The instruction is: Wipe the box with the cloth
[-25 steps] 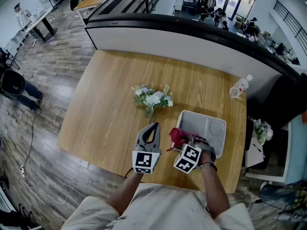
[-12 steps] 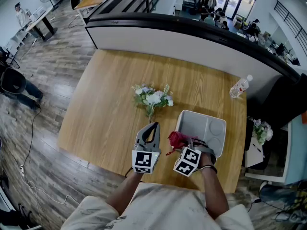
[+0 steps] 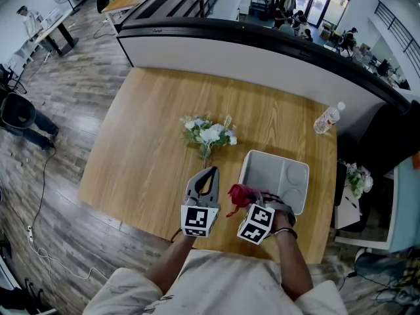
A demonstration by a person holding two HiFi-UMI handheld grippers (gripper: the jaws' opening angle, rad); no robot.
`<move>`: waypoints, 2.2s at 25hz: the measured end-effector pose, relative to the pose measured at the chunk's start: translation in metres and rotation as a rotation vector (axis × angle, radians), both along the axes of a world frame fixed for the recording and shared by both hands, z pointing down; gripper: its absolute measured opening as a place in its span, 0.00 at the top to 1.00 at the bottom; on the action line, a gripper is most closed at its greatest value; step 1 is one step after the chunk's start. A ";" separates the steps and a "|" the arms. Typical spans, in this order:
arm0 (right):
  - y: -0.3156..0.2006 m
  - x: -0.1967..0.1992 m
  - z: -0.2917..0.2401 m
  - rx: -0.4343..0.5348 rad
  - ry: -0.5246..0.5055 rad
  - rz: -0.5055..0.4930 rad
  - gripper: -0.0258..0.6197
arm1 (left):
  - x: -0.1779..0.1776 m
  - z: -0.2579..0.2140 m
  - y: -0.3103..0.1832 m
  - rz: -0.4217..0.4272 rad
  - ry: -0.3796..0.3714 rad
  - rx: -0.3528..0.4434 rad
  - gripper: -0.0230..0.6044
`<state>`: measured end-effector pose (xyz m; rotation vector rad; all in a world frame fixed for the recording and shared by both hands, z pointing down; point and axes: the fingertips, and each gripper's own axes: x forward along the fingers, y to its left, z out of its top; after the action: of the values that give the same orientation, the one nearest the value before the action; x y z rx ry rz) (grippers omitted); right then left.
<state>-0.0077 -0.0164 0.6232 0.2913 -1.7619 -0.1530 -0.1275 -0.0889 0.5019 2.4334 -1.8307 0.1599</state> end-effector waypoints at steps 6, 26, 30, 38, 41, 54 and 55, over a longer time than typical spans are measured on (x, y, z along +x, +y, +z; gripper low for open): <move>0.005 -0.002 -0.001 -0.004 -0.020 0.002 0.86 | 0.000 0.001 0.002 0.001 0.001 -0.002 0.94; 0.025 0.000 -0.007 -0.051 -0.024 -0.023 0.86 | -0.002 0.004 0.003 -0.005 -0.001 -0.011 0.94; 0.031 0.000 -0.006 -0.073 -0.036 -0.026 0.86 | 0.001 0.003 0.002 0.001 -0.002 -0.005 0.94; 0.056 0.002 -0.004 -0.230 -0.026 -0.036 0.86 | 0.000 0.002 0.002 0.001 -0.009 -0.008 0.94; 0.073 0.005 0.003 -0.318 -0.004 -0.053 0.86 | 0.000 0.001 0.002 0.000 -0.009 -0.004 0.94; 0.096 0.008 0.014 -0.397 -0.013 -0.035 0.86 | 0.005 -0.001 0.001 0.020 -0.018 -0.005 0.94; 0.096 0.009 0.013 -0.396 -0.016 -0.032 0.86 | 0.005 -0.001 0.001 0.021 -0.019 -0.005 0.94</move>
<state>0.0011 0.0795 0.6367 -0.0229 -1.7697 0.1758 -0.1221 -0.0882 0.5011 2.4568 -1.8105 0.1904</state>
